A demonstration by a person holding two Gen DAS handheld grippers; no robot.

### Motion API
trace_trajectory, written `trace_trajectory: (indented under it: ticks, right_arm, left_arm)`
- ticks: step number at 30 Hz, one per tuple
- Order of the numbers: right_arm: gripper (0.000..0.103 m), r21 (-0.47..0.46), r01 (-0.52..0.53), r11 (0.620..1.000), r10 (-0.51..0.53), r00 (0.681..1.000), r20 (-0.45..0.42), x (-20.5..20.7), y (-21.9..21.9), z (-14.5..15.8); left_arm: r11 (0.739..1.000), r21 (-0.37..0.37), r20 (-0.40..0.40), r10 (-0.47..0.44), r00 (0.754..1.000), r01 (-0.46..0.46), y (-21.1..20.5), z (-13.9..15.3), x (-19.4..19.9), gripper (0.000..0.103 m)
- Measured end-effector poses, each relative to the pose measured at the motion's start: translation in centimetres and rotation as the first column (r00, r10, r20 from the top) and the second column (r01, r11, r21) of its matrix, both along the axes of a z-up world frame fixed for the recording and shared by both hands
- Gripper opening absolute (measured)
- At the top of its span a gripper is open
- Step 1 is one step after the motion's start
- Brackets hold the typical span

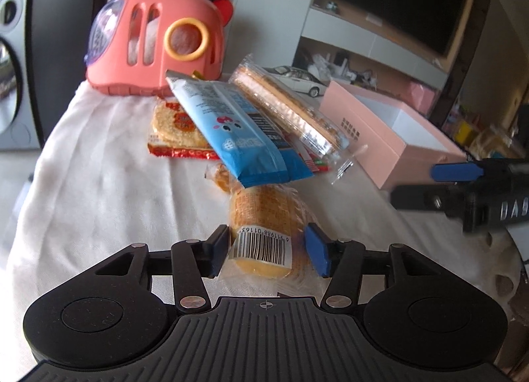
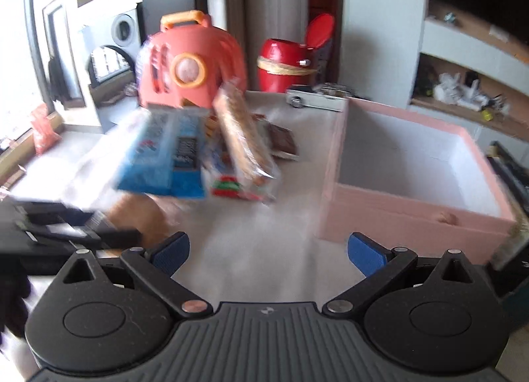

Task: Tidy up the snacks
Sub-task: 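Grasp the blue snack-bar packet with the right tool while the left tool holds the bun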

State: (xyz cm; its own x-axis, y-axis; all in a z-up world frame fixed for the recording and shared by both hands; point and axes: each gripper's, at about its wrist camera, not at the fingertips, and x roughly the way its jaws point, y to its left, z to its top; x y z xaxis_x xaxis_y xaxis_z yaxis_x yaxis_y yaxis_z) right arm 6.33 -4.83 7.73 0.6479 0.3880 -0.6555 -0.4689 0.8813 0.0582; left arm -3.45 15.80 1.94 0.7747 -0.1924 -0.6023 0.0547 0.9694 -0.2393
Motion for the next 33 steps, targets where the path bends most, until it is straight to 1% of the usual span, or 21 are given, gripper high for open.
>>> trace_trajectory:
  ticks: [2,4,7,9,12,14,17,20,21,22,23,24,25,26,27,28,31,33]
  right_arm:
    - [0.102,0.050,-0.034,0.998,0.037,0.998,-0.044,1.1,1.2,0.7]
    - [0.102,0.080,-0.073,0.994,0.079,0.994,-0.081,2.5,3.0,1.5]
    - [0.102,0.061,-0.114,0.992,0.118,0.990,-0.082,4.1,6.7,2.4]
    - [0.102,0.032,-0.129,0.991,0.131,0.988,-0.083,4.9,9.3,2.5]
    - [0.102,-0.011,-0.170,0.985,0.168,0.981,-0.094,5.9,13.0,1.9]
    - [0.102,-0.053,-0.165,0.985,0.159,0.982,-0.106,6.7,15.0,0.9]
    - [0.097,-0.090,-0.173,0.981,0.159,0.977,-0.143,7.4,16.6,-0.5]
    - [0.088,-0.114,-0.188,0.976,0.169,0.973,-0.156,7.1,16.3,-1.2]
    - [0.082,-0.120,-0.193,0.974,0.174,0.973,-0.152,6.7,16.0,-1.1]
    - [0.073,-0.125,-0.202,0.971,0.181,0.970,-0.161,6.2,15.5,-1.0]
    - [0.069,-0.123,-0.212,0.969,0.189,0.965,-0.181,5.8,15.0,-1.0]
    - [0.059,-0.115,-0.222,0.968,0.197,0.960,-0.197,5.2,14.5,-0.9]
    - [0.054,-0.108,-0.238,0.965,0.211,0.954,-0.213,4.4,13.9,-0.7]
    - [0.053,-0.110,-0.253,0.961,0.225,0.950,-0.217,3.5,13.3,-0.6]
    - [0.047,-0.114,-0.266,0.957,0.236,0.947,-0.219,2.6,12.6,-0.6]
    - [0.044,-0.120,-0.274,0.954,0.243,0.944,-0.223,2.0,12.2,-0.5]
    - [0.044,-0.139,-0.272,0.952,0.233,0.941,-0.246,0.6,10.4,-1.3]
    - [0.044,-0.145,-0.265,0.953,0.221,0.940,-0.260,0.6,9.2,-1.9]
  left_arm:
    - [1.000,-0.008,0.008,0.002,1.000,-0.002,0.2,0.0,-0.4,0.056]
    - [1.000,0.011,0.018,0.009,1.000,-0.009,0.3,0.2,-1.2,0.055]
    - [0.997,0.061,0.034,0.042,0.999,-0.044,1.1,0.4,-2.9,0.055]
    - [0.995,0.062,0.034,0.077,0.996,-0.079,2.3,0.4,-4.0,0.055]
    - [0.989,0.030,0.035,0.146,0.989,-0.147,4.3,0.5,-5.4,0.055]
    - [0.983,0.005,0.041,0.186,0.982,-0.186,5.4,0.3,-5.9,0.055]
    - [0.977,-0.068,0.048,0.204,0.978,-0.201,6.5,-0.1,-6.0,0.055]
    - [0.975,-0.099,0.054,0.204,0.977,-0.199,6.7,-0.5,-5.7,0.055]
    - [0.976,-0.099,0.057,0.202,0.978,-0.196,6.7,-0.5,-5.7,0.055]
    - [0.976,-0.099,0.059,0.201,0.978,-0.195,6.6,-0.4,-5.9,0.054]
    - [0.976,-0.104,0.059,0.200,0.978,-0.194,6.6,-0.4,-5.9,0.054]
    - [0.975,-0.109,0.060,0.200,0.978,-0.193,6.6,-0.4,-6.0,0.054]
    - [0.975,-0.114,0.060,0.200,0.978,-0.193,6.7,-0.4,-6.1,0.054]
    - [0.974,-0.118,0.060,0.201,0.978,-0.193,6.7,-0.4,-6.1,0.054]
    - [0.974,-0.120,0.059,0.200,0.978,-0.192,6.8,-0.5,-6.1,0.054]
    - [0.974,-0.121,0.057,0.199,0.978,-0.191,6.7,-0.5,-6.1,0.054]
    - [0.975,-0.119,0.051,0.194,0.980,-0.187,6.5,-0.4,-6.2,0.053]
    - [0.975,-0.118,0.046,0.196,0.979,-0.190,6.4,-0.4,-6.3,0.053]
